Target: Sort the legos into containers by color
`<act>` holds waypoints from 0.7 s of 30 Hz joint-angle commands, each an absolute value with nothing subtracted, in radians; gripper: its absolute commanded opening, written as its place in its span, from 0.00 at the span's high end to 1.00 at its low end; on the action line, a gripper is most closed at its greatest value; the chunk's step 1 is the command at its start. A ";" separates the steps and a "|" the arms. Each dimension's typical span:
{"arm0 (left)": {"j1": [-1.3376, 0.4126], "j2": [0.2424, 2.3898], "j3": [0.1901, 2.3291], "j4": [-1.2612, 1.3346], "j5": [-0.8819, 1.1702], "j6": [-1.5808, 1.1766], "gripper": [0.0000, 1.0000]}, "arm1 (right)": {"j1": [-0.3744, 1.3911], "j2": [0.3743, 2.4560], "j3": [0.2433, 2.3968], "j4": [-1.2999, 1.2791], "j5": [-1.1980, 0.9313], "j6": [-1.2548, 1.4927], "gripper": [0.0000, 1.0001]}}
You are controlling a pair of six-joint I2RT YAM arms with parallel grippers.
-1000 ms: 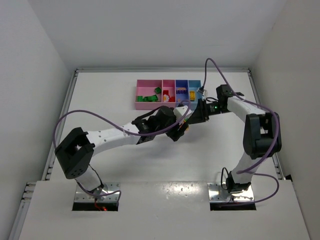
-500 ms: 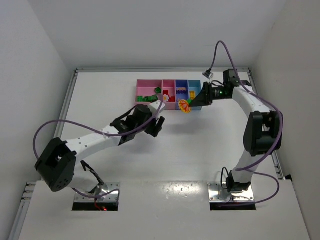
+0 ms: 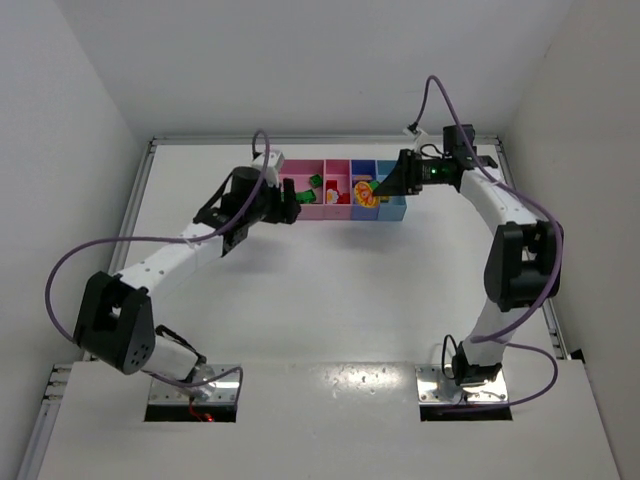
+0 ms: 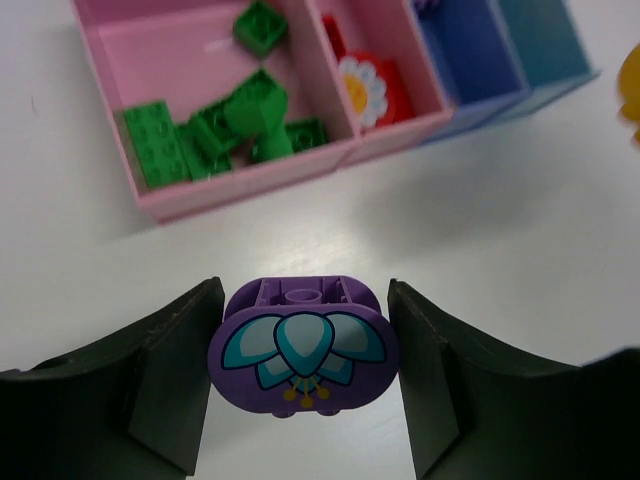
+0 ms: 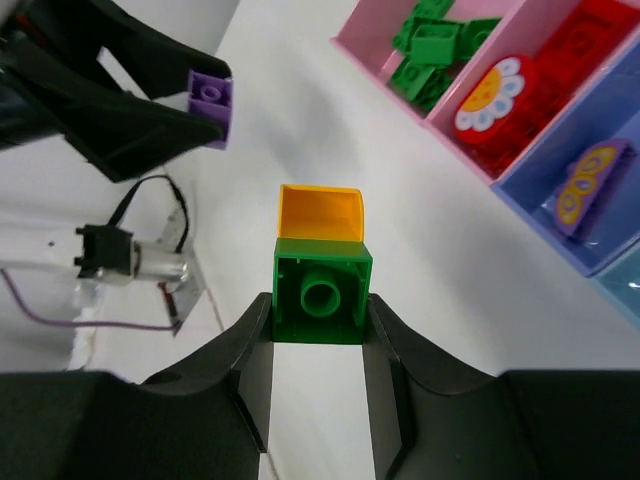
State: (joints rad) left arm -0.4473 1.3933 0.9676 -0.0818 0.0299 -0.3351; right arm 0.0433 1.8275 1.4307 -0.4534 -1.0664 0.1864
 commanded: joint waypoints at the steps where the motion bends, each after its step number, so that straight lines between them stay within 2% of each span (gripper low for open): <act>1: -0.454 1.468 1.106 -0.028 0.067 -0.370 0.86 | 0.037 1.718 1.416 -0.367 -0.980 0.219 1.00; 8: -0.514 1.781 1.432 -0.028 0.098 -0.359 0.87 | 0.006 1.620 1.381 -0.407 -0.842 0.164 1.00; 15: -0.554 2.049 1.793 -0.080 0.144 -0.371 0.87 | -0.077 1.503 1.292 -0.443 -0.801 0.133 1.00; 21: -0.597 2.184 1.919 -0.089 0.176 -0.351 0.84 | -0.129 1.445 1.232 -0.454 -0.801 0.124 1.00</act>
State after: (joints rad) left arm -0.5686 2.1616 1.8324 -0.0990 0.1406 -0.3527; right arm -0.1169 1.4933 1.2606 -0.4572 -0.8093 0.1444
